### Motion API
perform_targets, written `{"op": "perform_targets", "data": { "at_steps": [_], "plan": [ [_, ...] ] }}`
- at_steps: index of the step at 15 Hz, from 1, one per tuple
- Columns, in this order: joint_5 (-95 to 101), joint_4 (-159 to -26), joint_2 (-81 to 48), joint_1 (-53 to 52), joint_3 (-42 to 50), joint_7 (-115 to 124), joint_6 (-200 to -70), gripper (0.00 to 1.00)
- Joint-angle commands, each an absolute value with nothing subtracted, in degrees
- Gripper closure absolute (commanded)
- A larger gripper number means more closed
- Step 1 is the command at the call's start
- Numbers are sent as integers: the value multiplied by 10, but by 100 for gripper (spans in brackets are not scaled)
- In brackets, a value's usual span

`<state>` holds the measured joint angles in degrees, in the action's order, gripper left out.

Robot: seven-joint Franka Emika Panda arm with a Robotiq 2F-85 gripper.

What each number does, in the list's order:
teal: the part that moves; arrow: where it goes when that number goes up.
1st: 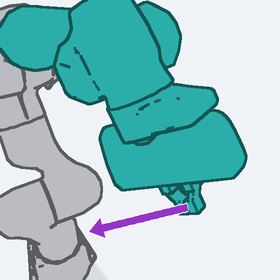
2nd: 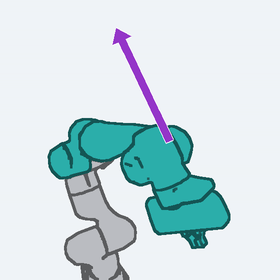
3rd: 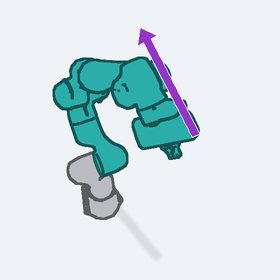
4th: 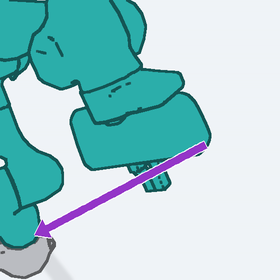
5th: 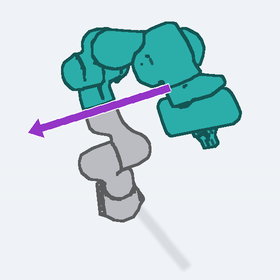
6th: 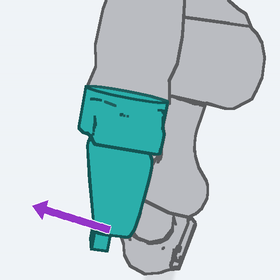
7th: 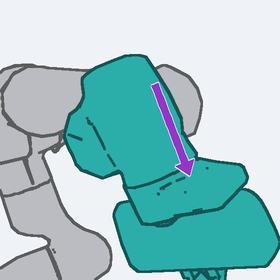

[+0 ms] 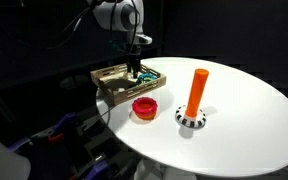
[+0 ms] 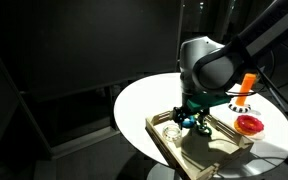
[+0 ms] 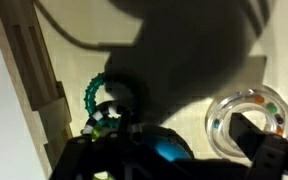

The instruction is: Remove the colorless ring from the crate and put it on the table

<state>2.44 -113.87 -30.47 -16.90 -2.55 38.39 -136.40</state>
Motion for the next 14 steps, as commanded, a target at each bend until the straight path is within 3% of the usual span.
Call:
{"op": "perform_targets", "data": {
  "at_steps": [1,14],
  "plan": [
    [31,-1108,-328,-181,-13,393,-1361,0],
    [38,-1064,-364,-210,2,401,-1355,0]
  ]
}}
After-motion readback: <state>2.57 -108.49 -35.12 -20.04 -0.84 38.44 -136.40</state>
